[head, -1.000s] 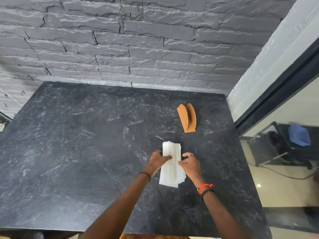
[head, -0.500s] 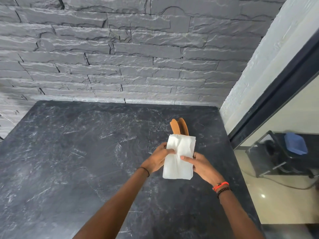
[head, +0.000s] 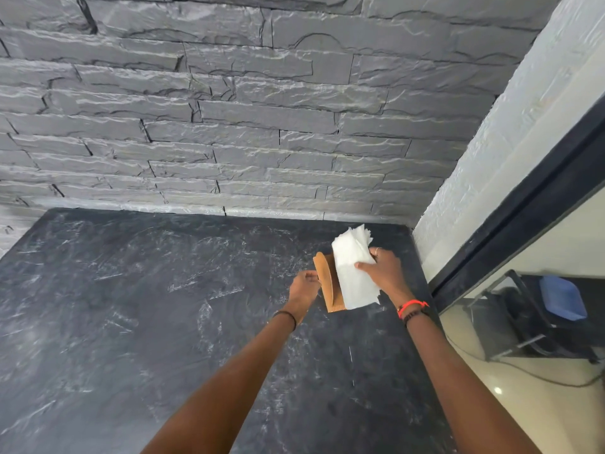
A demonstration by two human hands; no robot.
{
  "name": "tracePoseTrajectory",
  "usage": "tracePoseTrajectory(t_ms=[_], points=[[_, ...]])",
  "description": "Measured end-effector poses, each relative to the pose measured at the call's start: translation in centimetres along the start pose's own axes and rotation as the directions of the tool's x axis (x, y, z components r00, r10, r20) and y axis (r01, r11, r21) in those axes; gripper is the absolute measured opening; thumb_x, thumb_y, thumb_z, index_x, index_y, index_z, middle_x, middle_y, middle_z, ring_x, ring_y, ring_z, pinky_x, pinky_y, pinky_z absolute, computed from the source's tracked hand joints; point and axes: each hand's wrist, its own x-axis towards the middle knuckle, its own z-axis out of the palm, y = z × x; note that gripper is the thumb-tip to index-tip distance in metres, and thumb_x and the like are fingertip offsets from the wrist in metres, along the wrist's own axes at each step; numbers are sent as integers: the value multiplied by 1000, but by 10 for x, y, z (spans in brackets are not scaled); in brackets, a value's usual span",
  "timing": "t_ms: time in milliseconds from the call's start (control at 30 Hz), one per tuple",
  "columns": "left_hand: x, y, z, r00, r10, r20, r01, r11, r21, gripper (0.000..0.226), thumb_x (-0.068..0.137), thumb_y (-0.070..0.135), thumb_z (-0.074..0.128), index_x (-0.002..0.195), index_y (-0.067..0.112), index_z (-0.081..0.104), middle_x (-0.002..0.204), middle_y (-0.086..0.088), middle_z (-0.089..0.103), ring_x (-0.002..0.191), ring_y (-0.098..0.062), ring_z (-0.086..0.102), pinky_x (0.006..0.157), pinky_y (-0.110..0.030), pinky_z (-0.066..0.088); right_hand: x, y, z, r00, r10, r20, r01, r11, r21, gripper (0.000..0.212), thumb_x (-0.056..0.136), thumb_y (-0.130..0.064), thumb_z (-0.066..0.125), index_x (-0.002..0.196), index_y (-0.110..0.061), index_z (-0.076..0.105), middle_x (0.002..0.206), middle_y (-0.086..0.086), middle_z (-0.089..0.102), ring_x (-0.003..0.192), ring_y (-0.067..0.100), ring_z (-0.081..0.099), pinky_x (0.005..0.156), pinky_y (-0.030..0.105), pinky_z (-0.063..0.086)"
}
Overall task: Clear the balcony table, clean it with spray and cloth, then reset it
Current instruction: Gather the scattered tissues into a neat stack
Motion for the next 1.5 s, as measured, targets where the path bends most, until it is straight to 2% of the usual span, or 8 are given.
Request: tracePoseTrajectory(t_ms=[267,567,733,833,933,1033,1300,1500], points=[[5,0,11,998,68,17,-70,990,122,37,96,17,55,132,10,49,135,-4,54,121,-18,52,86,-22,39,23,-12,21,999,-15,43,20,993,-120,30,78,-15,69,104,-1,64,102,15,69,96,31,63,72,32,45],[10,-2,12,996,84,3,-84,987,138,35,97,15,53,131,8,50,134,-6,55,123,-20,52,99,-30,42,29,-17,35,990,22,139,-3,990,-141,19,78,-13,72,77,-3,55,80,10,59,73,23,55,61,28,39],[14,-4,11,997,80,15,-81,990,118,34,97,15,53,131,9,50,133,-8,56,120,-21,54,84,-24,43,29,-16,44,992,-54,111,82,961,-265,37,80,-13,70,116,-7,61,112,16,59,100,32,61,82,38,53],[17,-5,10,997,75,18,-77,992,101,33,97,13,52,130,9,51,132,-8,57,116,-22,56,78,-23,43,28,-16,45,996,-60,65,70,984,-165,44,80,-11,70,122,-10,56,100,10,58,89,26,60,73,30,48],[20,-6,9,997,69,16,-71,992,108,32,97,14,53,129,9,52,131,-8,58,117,-22,56,83,-25,46,29,-15,45,1000,-12,4,12,999,-44,25,78,-10,70,103,-9,64,76,5,62,73,21,63,62,25,46],[22,-6,10,998,66,18,-68,992,110,33,97,15,53,129,8,52,130,-7,58,118,-21,55,89,-27,44,28,-12,47,1000,-8,-14,8,999,-33,13,78,-10,73,88,-5,67,81,11,70,81,25,68,69,27,50],[27,-7,12,998,46,44,-50,995,81,33,98,9,47,131,9,53,134,-7,57,122,-23,54,98,-31,44,28,-4,45,989,70,-132,-53,990,129,30,90,-34,61,98,-6,65,94,10,70,89,23,64,75,25,43],[27,-6,16,996,37,81,-42,998,54,42,99,8,44,142,9,45,141,-9,52,126,-27,51,107,-43,42,30,17,52,936,331,118,-351,866,357,42,96,-47,45,103,-13,69,108,11,69,103,29,62,98,45,47]])
